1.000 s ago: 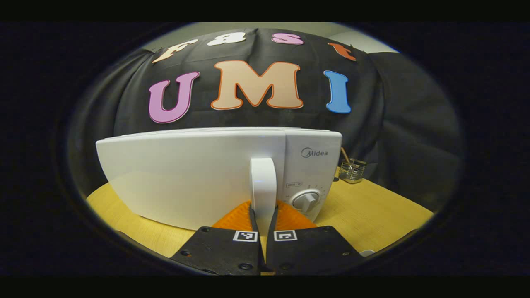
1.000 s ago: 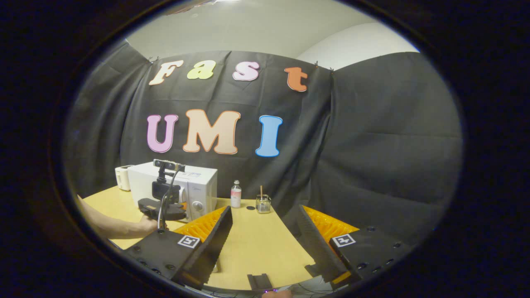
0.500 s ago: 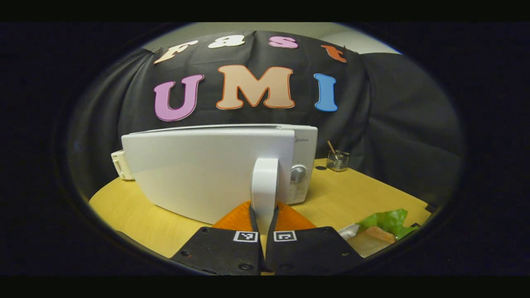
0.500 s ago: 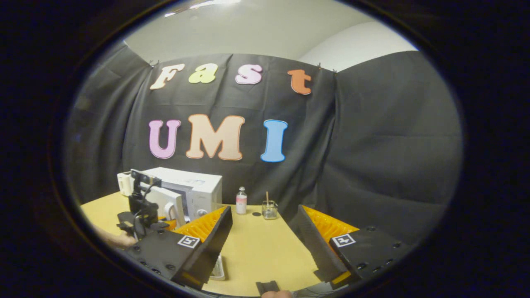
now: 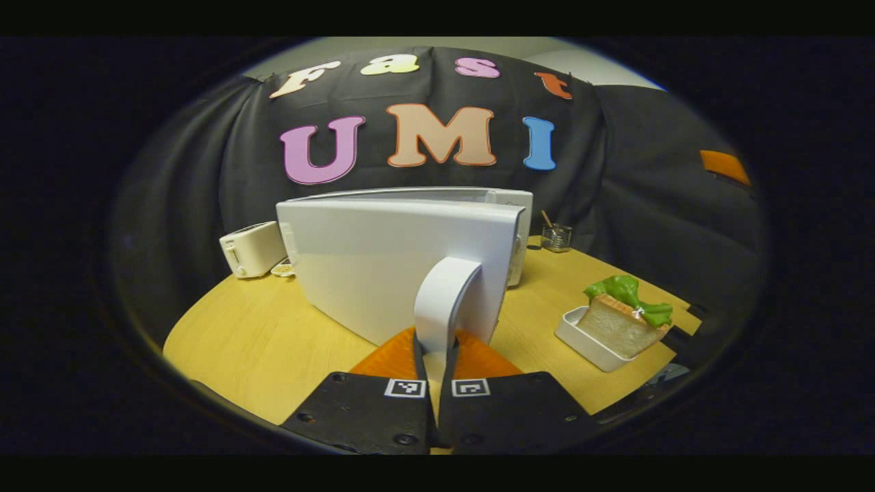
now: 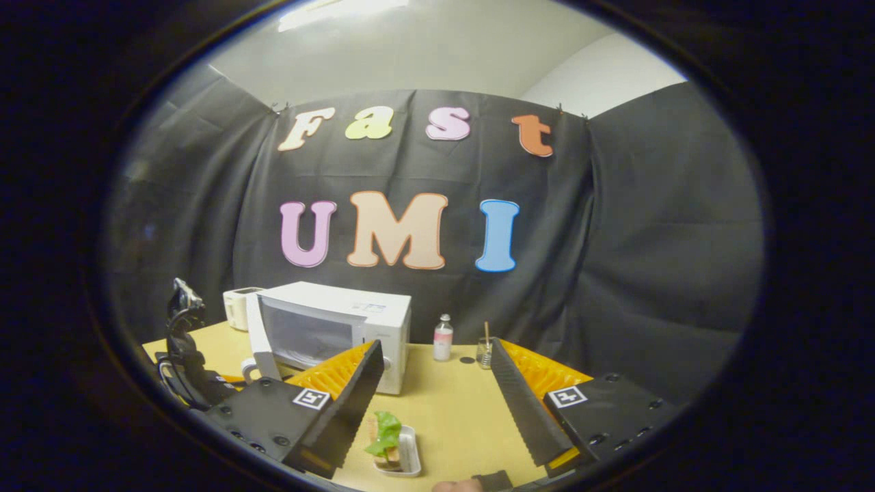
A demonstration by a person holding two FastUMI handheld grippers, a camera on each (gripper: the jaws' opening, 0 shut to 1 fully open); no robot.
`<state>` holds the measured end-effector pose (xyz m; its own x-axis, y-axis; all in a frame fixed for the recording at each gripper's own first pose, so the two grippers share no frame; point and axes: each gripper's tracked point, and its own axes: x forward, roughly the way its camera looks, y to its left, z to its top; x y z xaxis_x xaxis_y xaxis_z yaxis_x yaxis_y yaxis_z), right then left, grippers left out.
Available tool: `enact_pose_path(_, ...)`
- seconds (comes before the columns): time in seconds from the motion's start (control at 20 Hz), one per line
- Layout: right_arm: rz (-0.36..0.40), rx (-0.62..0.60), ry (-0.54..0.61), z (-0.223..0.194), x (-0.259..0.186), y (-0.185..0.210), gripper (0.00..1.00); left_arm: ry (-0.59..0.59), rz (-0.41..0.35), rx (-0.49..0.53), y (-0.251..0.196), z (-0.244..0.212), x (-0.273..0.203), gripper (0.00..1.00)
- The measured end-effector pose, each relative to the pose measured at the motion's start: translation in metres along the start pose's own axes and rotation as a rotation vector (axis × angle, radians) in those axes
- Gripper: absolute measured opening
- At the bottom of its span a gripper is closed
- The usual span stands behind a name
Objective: Open the microwave oven with the left hand, put the food in, and close the microwave oven.
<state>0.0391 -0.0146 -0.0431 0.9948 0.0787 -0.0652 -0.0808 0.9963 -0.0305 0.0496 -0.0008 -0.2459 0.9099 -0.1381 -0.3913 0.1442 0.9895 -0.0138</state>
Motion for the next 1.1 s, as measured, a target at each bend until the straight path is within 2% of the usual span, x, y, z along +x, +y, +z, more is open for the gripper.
enact_pose_path(0.35,0.046,-0.003,0.04,-0.026,0.006,0.034,1.0,0.025,0.095,-0.011,0.054,-0.015,-0.037,0.0)
enact_pose_path(0.65,0.065,-0.009,0.126,-0.077,0.019,0.047,0.97,0.051,0.149,0.022,0.088,-0.025,-0.054,0.0)
enact_pose_path(0.75,0.087,-0.031,0.155,-0.093,0.02,0.053,0.99,0.058,0.194,-0.004,0.105,-0.027,-0.061,0.0)
enact_pose_path(0.8,0.092,-0.04,0.162,-0.098,0.021,0.054,0.97,0.061,0.208,-0.023,0.112,-0.028,-0.065,0.01)
enact_pose_path(0.9,0.102,-0.05,0.189,-0.113,0.022,0.059,1.0,0.065,0.209,-0.054,0.119,-0.03,-0.068,0.01)
enact_pose_path(1.1,0.105,-0.07,0.235,-0.138,0.023,0.063,0.97,0.075,0.192,-0.062,0.123,-0.033,-0.069,0.03)
